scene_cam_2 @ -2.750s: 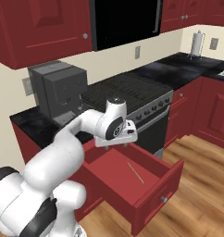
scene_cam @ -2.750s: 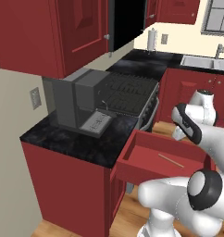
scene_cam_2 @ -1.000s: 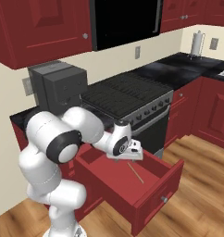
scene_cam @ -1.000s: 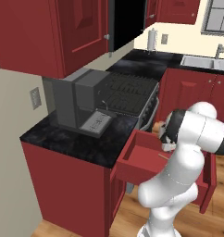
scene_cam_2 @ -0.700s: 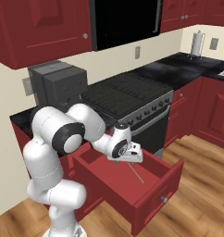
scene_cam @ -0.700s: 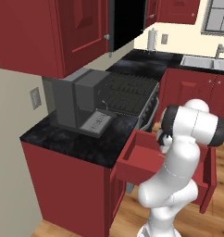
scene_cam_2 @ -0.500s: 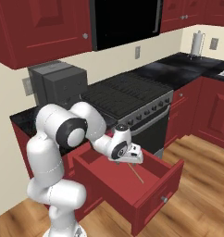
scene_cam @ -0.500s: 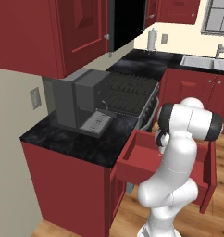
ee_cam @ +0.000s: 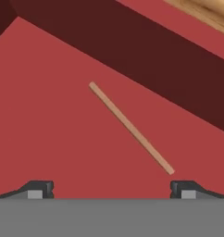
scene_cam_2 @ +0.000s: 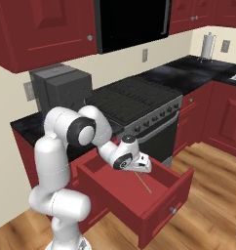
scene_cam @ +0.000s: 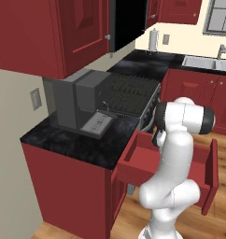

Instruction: Take a straw from the drawer in front and place it inside the glass cup on the dining counter.

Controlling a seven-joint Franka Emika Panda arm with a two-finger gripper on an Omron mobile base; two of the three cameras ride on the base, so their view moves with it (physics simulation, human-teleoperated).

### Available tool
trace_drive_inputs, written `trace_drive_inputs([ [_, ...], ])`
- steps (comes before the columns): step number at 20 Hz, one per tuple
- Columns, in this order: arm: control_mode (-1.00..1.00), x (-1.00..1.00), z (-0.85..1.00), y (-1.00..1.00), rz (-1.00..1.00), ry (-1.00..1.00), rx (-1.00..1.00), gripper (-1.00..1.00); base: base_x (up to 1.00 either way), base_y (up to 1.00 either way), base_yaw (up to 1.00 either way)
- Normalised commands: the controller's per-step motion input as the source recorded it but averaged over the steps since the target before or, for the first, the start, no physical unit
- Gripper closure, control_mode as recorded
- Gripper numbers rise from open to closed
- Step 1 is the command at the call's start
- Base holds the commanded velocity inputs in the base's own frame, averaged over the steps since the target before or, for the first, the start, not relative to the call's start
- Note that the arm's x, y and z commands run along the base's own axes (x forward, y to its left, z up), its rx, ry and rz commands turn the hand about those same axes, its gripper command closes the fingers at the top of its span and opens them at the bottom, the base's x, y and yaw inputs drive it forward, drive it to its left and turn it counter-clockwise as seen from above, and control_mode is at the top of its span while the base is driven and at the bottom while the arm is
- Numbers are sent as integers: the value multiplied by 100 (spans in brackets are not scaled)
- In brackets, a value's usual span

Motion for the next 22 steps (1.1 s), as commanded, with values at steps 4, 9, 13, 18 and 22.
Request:
trace_drive_inputs([
  [4, -100, 25, -24, -6, 0, 0, 1, -100, 0, 0, 0],
  [9, -100, 25, -27, -5, 0, 0, 0, -100, 0, 0, 0],
  [13, -100, 28, -23, -6, 0, 0, 0, -100, 0, 0, 0],
  [18, -100, 21, -18, -8, 0, 0, 0, -100, 0, 0, 0],
  [22, -100, 14, -18, -4, 0, 0, 0, -100, 0, 0, 0],
])
